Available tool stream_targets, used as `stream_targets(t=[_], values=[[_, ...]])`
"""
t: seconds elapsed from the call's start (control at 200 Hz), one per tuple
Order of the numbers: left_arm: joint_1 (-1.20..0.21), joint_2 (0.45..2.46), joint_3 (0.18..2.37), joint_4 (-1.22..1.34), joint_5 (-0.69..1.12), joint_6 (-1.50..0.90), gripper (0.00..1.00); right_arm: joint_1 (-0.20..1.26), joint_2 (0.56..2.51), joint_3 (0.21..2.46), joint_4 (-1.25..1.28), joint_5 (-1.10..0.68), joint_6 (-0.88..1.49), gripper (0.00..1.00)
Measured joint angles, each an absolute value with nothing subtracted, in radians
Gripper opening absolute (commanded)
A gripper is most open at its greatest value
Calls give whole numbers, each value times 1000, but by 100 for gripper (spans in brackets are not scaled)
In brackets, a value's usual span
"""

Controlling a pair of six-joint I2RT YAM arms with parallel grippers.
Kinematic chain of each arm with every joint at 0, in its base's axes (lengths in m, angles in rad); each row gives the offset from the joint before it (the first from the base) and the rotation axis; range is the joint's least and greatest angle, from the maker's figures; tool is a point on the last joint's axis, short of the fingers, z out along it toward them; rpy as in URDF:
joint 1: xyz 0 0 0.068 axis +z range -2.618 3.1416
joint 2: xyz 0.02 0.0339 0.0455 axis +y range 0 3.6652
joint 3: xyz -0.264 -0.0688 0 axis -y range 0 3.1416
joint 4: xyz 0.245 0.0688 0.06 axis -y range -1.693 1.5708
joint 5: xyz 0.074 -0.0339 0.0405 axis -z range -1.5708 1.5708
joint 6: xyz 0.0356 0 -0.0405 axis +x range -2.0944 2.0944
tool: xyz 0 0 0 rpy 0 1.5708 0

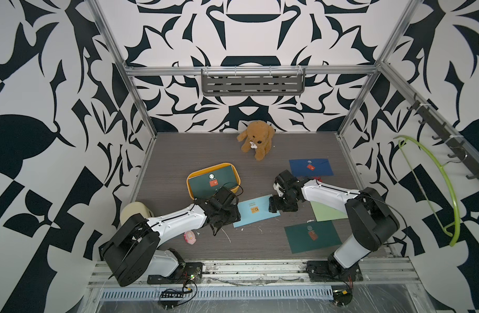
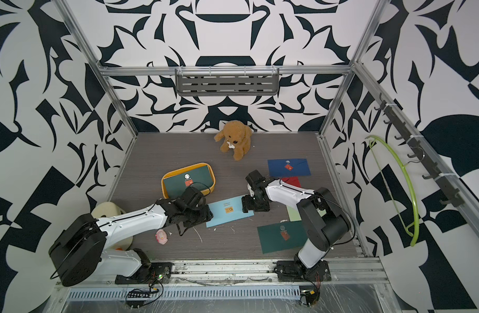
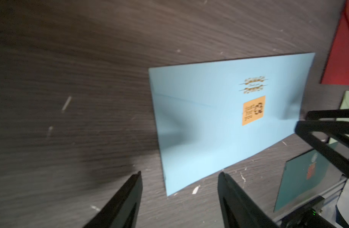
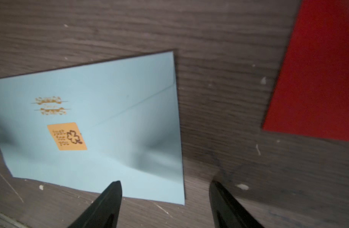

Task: Put the sealed envelopes into the storage box
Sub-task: Pick up the envelope from the center of the board.

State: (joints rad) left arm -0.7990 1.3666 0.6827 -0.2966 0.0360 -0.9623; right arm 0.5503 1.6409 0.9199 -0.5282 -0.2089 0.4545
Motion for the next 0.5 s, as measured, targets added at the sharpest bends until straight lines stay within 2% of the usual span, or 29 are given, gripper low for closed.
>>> stream_targets(t=[0.175,0.415,0.5], values=[[-805,1419,787,-262,36,-913,64,541,1643,912,-479,-228,463,72],[-805,1608,816,-172,49,-855,62,531,1634,887,-421,-263,469,73],[-810,1619,831,-154,51,-848,63,525,1620,872,-405,-267,468,74]])
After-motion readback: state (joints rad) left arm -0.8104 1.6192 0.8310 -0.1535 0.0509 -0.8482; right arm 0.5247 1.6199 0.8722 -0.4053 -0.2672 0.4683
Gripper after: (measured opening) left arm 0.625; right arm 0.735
